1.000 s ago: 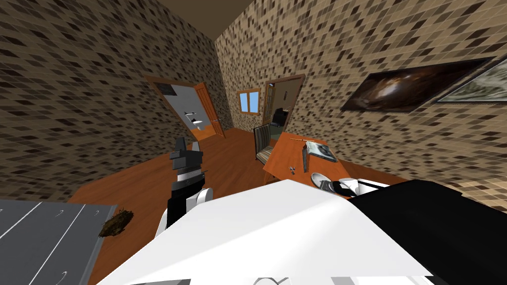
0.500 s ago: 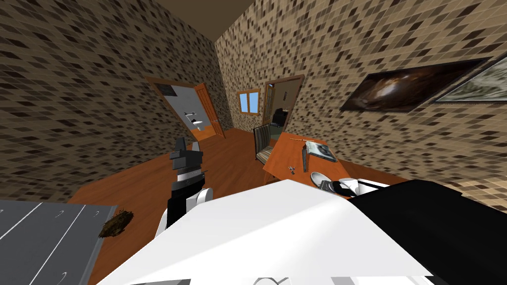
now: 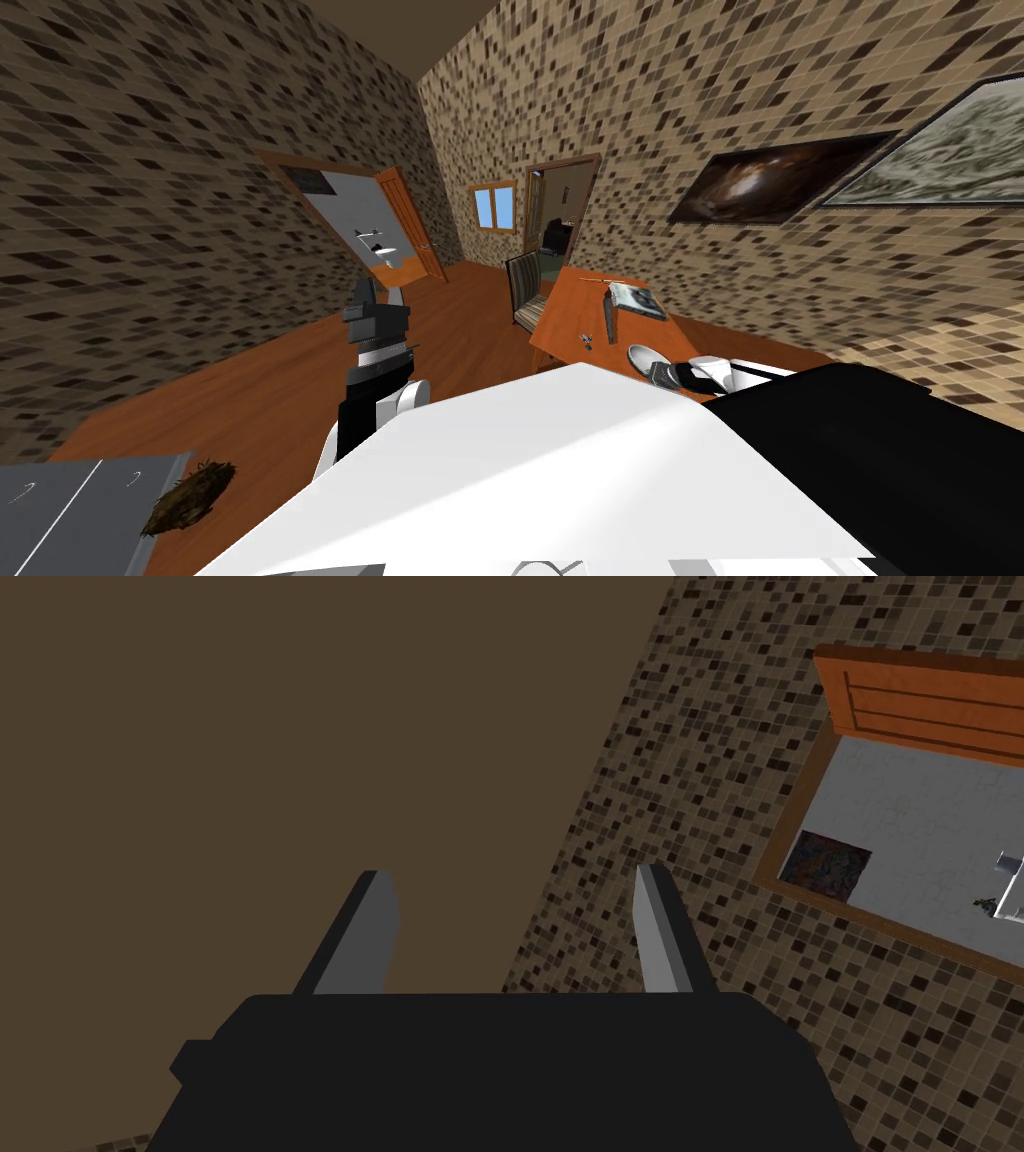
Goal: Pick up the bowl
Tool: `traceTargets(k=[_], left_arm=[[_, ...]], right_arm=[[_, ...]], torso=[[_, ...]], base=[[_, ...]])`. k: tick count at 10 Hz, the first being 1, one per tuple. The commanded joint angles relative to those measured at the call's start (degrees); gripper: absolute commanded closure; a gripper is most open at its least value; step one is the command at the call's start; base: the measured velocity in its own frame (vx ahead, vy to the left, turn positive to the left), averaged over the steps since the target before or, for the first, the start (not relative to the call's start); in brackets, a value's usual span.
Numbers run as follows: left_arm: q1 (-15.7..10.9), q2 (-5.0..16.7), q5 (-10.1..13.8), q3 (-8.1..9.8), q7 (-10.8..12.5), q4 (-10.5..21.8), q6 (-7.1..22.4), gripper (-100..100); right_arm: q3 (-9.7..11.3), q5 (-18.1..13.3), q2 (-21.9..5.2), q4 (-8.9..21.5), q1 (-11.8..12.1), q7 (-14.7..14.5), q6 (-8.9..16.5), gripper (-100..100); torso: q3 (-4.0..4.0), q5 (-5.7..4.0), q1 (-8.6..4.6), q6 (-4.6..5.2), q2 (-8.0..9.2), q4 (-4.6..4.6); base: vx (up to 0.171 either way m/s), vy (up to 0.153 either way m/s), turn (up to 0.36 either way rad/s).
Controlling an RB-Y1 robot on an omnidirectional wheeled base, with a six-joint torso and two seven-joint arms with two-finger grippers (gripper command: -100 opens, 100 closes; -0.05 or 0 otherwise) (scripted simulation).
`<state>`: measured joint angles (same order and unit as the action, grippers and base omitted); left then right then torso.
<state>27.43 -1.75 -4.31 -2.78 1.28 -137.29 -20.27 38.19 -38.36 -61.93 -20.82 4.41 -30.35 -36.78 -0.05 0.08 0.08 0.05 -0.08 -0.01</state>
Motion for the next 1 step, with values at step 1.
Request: traceTargets(k=[1], left_arm=[[0.0, 0.0, 0.0, 0.00, 0.0, 0.0, 0.0, 0]], right_arm=[[0.0, 0.0, 0.0, 0.0, 0.0, 0.0, 0.0, 0]], torso=[[0.00, 0.00, 0.00, 0.00, 0.00, 0.00]], base=[[0.000, 0.000, 0.000]])
